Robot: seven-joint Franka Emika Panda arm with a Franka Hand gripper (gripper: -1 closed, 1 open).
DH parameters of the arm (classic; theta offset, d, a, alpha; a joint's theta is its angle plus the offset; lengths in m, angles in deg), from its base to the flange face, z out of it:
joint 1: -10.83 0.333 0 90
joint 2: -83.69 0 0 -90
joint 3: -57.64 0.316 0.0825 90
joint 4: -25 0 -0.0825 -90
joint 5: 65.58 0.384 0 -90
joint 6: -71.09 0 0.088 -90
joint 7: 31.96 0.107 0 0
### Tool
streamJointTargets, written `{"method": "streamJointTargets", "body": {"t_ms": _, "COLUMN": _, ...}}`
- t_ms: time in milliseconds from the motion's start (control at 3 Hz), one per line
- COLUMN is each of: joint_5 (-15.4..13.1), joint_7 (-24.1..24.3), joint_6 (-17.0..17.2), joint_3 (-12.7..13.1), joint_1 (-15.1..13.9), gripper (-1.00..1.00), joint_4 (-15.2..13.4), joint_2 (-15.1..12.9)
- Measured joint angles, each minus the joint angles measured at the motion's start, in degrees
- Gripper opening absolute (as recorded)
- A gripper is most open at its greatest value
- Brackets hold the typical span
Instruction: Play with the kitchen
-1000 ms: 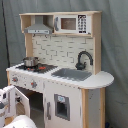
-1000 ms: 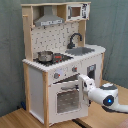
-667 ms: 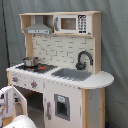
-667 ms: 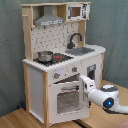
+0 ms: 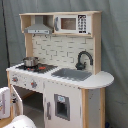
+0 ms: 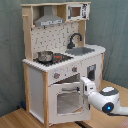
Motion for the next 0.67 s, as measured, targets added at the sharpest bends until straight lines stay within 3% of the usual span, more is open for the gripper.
{"method": "streamJointTargets", "body": {"t_ms": 667, "joint_5": -4.4, "joint_7": 4.9, "joint_6": 8.7, "joint_3": 0.6, "joint_1": 0.0, "gripper": -1.0, "joint_4": 4.6, "joint_2": -0.7}}
